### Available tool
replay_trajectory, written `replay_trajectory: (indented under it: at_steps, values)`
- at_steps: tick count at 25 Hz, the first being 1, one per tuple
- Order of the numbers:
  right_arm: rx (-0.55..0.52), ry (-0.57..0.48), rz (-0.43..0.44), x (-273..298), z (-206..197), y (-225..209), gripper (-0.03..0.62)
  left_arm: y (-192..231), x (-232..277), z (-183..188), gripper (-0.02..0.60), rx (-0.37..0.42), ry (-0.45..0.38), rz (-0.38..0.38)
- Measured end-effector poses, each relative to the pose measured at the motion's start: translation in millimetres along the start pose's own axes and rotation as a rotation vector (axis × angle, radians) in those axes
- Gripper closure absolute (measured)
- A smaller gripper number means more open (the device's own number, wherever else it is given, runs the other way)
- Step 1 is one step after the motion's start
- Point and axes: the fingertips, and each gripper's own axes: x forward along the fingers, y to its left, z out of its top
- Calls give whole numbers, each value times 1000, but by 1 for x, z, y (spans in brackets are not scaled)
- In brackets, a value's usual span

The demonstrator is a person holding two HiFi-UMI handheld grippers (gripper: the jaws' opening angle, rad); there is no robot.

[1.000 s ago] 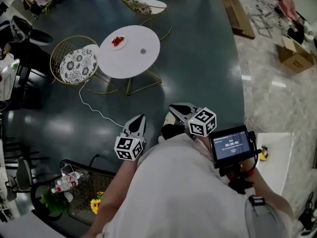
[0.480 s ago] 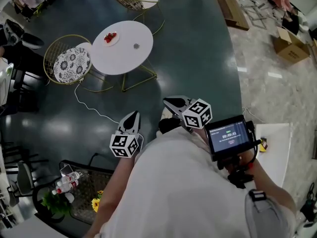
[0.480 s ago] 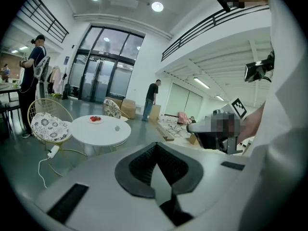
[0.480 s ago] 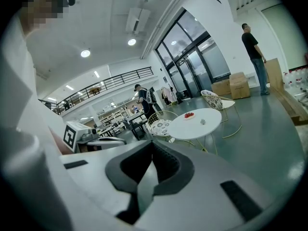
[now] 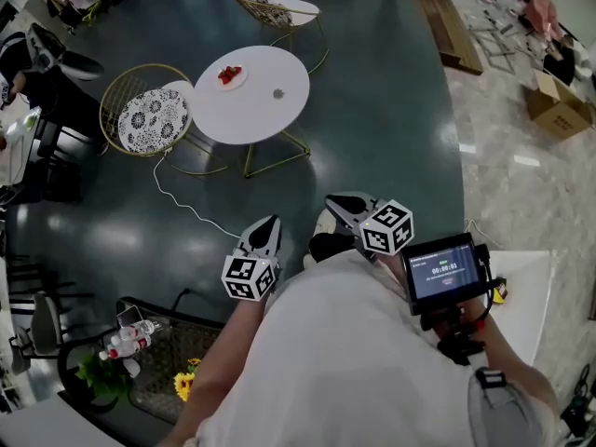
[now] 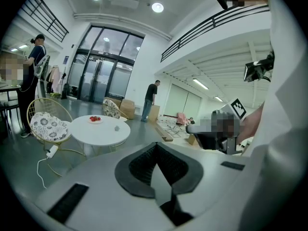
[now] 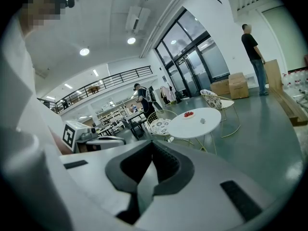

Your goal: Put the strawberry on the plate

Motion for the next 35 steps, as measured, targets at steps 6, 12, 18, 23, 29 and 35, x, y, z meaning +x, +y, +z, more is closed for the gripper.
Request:
replay_trajectory:
  at_steps: [6,12,18,23,29,35]
  values:
    - [-11,7,0,3,3,4,586,3,-2,1,575,-9,-8,3]
    - [-14,16,-9,0,2,0,586,2,4,0,575,-20,-15,-3]
    - [-6,18,-14,-4,-5,-2,586,-2,7,-6,575,-23,-11,-8]
    - [-5,17,-18,-7,-6,-2,586,-3,3,-4,575,-16,-6,-4]
    - [-6,6,-13,-1,-5,-5,586,1,4,-8,575,-15,3,4]
    - [22,39,13,-9,9,-51,586,-10,54,6,575,-35,45,20]
